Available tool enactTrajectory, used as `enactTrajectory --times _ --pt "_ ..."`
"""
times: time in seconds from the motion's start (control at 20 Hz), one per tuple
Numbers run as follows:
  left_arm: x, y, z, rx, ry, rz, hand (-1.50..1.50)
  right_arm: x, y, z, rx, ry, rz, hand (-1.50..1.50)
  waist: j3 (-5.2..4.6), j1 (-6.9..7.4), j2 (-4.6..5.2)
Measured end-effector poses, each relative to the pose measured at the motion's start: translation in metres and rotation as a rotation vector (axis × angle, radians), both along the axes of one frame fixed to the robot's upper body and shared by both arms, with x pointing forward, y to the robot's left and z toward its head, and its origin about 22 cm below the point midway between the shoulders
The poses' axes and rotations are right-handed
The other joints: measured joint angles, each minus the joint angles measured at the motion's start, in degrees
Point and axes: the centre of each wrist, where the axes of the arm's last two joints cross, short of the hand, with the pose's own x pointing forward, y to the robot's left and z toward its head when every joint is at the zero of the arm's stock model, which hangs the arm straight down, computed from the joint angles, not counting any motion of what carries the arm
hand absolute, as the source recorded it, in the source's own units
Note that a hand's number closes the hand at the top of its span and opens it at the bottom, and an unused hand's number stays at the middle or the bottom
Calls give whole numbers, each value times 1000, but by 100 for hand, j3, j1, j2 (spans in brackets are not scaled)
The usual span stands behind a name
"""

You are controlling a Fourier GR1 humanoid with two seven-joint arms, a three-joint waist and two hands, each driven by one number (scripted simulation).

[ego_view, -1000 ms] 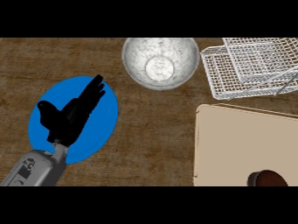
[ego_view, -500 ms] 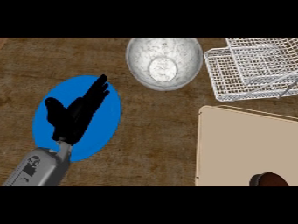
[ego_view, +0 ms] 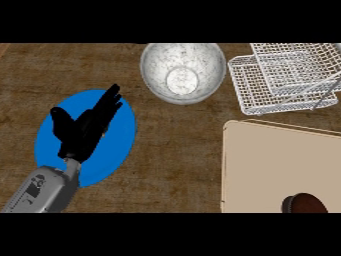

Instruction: Pick the cupcake from the tray and place it in the tiered basket

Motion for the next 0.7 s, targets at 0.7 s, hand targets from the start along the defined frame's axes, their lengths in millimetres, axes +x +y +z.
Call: enactTrajectory --times 0.7 --pt "-7 15 -11 -8 19 49 0 60 19 -9 -100 2 111 -150 32 -322 -154"
